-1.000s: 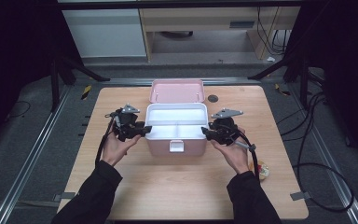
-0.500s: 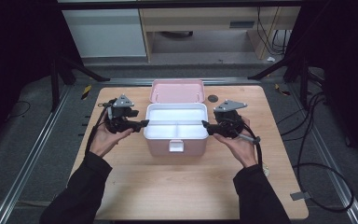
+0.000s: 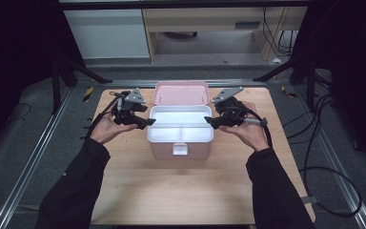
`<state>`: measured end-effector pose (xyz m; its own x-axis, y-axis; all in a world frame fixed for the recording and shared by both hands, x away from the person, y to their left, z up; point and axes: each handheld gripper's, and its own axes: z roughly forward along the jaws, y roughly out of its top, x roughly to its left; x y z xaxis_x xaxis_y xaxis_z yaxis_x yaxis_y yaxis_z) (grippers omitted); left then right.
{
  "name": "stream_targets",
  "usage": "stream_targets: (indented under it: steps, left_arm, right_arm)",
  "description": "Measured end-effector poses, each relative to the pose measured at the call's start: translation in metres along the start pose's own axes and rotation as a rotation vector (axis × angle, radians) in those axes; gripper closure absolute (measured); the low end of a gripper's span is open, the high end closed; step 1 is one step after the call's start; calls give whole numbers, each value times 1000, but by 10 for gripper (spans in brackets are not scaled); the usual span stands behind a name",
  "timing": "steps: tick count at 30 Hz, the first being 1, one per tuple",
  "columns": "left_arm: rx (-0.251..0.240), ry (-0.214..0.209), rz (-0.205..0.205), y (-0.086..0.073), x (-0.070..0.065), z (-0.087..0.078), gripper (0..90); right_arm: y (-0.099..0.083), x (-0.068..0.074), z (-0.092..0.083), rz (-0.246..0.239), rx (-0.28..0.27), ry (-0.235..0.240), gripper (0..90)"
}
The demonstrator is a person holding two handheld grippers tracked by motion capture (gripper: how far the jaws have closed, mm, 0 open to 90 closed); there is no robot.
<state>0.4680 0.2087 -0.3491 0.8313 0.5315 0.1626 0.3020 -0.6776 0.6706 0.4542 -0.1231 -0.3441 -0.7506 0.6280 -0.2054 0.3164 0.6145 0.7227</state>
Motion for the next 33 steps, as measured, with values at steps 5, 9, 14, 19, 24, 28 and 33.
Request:
stream_targets:
  steps: [5, 9, 14, 19, 24, 28, 33]
  left_arm:
    - [54, -40, 40, 6, 2, 9, 394]
    - [109, -63, 86, 11, 3, 15, 404]
    - [124, -108, 69, 16, 5, 22, 432]
    - [188, -137, 121, 18, 3, 31, 501]
    - [227, -150, 154, 20, 3, 36, 542]
    - [247, -180, 183, 19, 3, 40, 569]
    - [276, -212, 201, 16, 5, 47, 631]
  right_arm:
    - [7, -7, 8, -65, 37, 46, 420]
    - [12, -12, 16, -116, 59, 102, 455]
    - [17, -15, 25, -197, 86, 143, 494]
    - [21, -12, 40, -269, 147, 214, 542]
    - [23, -8, 48, -300, 193, 260, 582]
    - [23, -6, 56, -335, 240, 287, 639]
    - [21, -8, 65, -377, 318, 293, 695]
